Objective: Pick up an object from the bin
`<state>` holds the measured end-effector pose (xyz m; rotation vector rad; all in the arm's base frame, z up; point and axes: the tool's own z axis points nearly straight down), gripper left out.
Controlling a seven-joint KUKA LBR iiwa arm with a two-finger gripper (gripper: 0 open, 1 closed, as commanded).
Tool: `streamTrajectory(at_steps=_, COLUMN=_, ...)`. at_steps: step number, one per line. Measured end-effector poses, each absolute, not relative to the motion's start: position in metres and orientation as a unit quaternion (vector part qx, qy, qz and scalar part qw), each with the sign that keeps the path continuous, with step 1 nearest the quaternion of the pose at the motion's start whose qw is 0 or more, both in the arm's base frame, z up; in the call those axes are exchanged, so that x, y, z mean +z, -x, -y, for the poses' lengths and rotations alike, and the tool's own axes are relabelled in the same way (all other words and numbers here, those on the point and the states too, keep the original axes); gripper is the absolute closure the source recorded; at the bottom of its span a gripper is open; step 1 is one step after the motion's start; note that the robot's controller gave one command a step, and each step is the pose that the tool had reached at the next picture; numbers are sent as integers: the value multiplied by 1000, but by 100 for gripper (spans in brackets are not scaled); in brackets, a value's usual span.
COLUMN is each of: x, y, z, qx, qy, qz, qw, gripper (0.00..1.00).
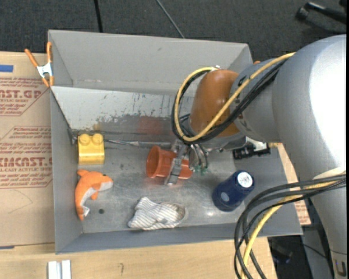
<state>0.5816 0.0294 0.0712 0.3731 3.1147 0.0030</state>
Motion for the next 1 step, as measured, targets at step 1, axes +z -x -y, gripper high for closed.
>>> streamTrajectory(at_steps=1, x=71, y=-582, z=-29, qx=1, qy=-119, qz=-993, qw=2, gripper=100)
